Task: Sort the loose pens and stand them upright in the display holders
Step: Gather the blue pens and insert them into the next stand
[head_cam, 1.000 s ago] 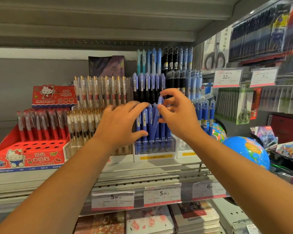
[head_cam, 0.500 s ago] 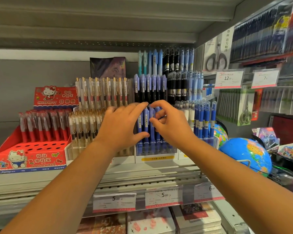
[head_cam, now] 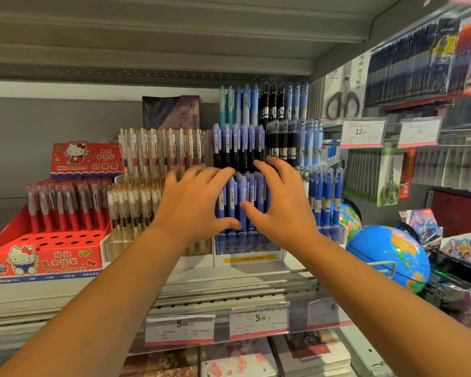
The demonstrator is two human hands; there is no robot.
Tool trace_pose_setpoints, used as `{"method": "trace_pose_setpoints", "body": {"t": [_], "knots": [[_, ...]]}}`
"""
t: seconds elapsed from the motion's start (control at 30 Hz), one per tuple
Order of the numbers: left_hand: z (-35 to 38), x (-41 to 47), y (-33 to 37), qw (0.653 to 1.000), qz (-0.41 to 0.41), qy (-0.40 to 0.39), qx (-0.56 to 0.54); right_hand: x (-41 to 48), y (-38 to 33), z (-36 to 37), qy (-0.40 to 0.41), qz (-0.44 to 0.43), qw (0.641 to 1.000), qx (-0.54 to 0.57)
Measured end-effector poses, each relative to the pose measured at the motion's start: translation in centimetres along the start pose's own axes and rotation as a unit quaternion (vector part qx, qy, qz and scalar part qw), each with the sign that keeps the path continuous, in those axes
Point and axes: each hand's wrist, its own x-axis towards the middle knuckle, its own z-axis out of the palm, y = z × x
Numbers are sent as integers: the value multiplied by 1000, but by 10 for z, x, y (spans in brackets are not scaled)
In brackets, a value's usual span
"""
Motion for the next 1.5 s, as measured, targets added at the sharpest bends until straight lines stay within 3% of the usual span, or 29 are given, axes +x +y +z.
{"method": "trace_pose_setpoints", "body": {"t": [0.13, 0.53, 0.63, 0.77, 0.87, 0.93, 1.1, 1.27, 1.43, 1.5], "knots": [[8, 3, 5, 998, -39, -35, 19, 0, 6, 3, -100, 22, 995, 13], [5, 0, 10, 997, -52, -45, 28, 0, 3, 4, -112, 48, 991, 58], [-9, -8, 4, 998, -50, 17, -23, 0, 1, 0, -95, 51, 992, 69], [-32, -17, -22, 969, -200, 93, -109, 2, -13, -3, -58, 19, 994, 92], [-42, -28, -43, 909, -358, 81, -198, 7, -33, 2, -87, -39, 991, 90], [-41, -35, -45, 864, -399, 79, -296, 9, -48, 10, -101, -81, 989, 64], [-35, -45, -51, 838, -408, 120, -341, 5, -66, 29, -113, -106, 988, -16], [-40, -47, -60, 818, -417, 98, -383, 3, -70, 34, -102, -90, 989, -53], [-48, -58, -81, 804, -370, 75, -460, 3, -88, 45, -37, -58, 994, -84], [-55, -67, -100, 814, -339, 98, -461, 6, -106, 53, 4, -45, 996, -78]]}}
